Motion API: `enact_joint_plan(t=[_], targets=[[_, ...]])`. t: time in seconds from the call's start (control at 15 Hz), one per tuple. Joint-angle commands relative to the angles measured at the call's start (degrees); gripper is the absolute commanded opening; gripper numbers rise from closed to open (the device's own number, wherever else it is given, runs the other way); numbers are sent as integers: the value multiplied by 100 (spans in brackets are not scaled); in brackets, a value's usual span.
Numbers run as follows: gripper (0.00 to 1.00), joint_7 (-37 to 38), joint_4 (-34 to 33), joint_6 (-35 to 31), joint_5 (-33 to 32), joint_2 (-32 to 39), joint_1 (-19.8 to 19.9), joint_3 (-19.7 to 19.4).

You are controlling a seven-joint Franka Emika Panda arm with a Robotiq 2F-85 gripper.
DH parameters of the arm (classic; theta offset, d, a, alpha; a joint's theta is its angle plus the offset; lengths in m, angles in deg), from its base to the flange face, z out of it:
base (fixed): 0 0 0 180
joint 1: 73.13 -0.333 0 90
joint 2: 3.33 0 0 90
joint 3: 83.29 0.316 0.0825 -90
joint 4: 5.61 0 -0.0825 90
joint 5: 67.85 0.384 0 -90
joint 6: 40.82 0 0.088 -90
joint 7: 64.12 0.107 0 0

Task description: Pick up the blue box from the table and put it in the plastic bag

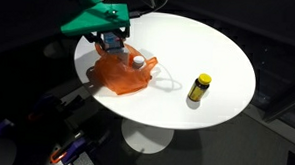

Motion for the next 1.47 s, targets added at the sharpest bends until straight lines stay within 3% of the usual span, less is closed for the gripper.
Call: enact_joint_plan(t=[0.0,0.8,1.4], targets=[[40,-318,-2,-83,158,-36,-35,-124],[40,-320,-2,-15,217,-57,-19,-225],[40,-474,5,289,802,-86,-105,-277]])
